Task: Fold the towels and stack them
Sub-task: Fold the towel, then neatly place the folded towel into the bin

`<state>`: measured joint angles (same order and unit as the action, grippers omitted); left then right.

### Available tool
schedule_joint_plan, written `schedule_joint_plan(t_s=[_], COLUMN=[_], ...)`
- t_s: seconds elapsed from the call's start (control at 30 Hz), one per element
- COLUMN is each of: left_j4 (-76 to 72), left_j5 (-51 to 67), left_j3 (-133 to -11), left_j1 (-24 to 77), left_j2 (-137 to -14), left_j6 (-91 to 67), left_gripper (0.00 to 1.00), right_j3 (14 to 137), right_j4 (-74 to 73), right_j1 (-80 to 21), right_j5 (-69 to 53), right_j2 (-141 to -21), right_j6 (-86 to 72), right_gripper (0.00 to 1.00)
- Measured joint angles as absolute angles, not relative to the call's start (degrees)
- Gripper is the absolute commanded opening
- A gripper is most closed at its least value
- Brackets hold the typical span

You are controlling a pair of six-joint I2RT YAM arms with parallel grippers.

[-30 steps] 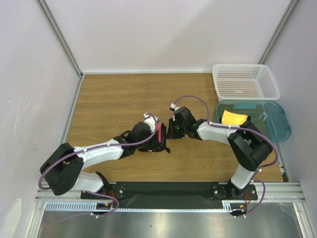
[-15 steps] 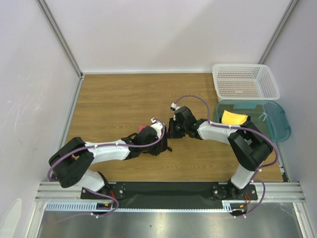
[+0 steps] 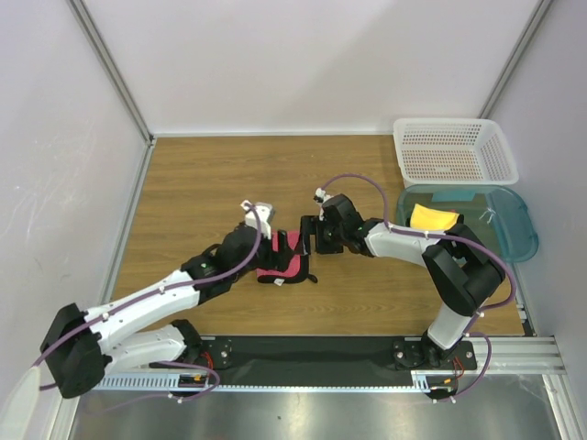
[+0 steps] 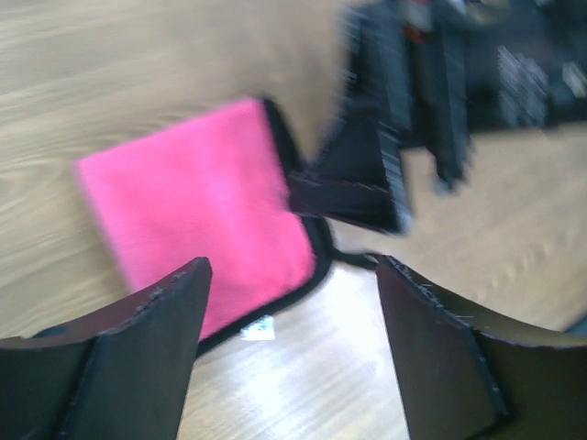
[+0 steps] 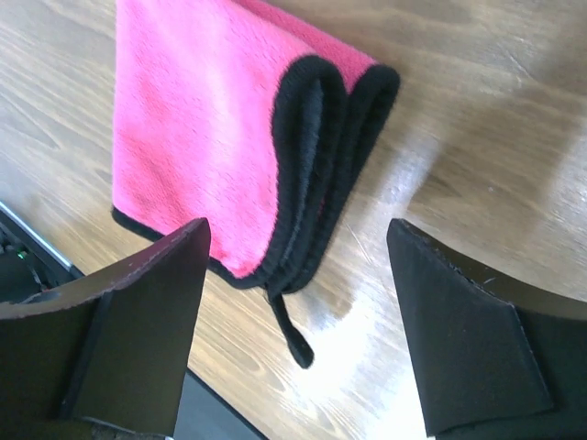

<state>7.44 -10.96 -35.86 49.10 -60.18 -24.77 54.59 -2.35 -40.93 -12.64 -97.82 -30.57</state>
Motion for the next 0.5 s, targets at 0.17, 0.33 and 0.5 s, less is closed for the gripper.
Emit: schedule_joint_plan(t_s=[0.17,0.33,0.5], left_j4=[9.78,10.63,10.07], left_j5=[-14.85,-16.69,-17.54], left_j3=[-33.91,-27.16,-23.11], left_j1=[42.3,37.67,36.82], left_j2=[-57.91,-55.18,-51.86], left_j6=[-29.87,-34.22,-36.84], left_gripper=[0.81,0.81,0.81], right_j3=[54.92,55.05,56.84], right_j4=[-1.39,-0.43,-0.08], right_j1=[-41.56,-42.52,-43.31], right_j5=[-12.27,-10.94,-9.89], right_j2=[-98.56,-101.21,-102.98], right_j6=[-32.32,-34.02,-35.0], right_gripper=[0.77,0.71,0.66])
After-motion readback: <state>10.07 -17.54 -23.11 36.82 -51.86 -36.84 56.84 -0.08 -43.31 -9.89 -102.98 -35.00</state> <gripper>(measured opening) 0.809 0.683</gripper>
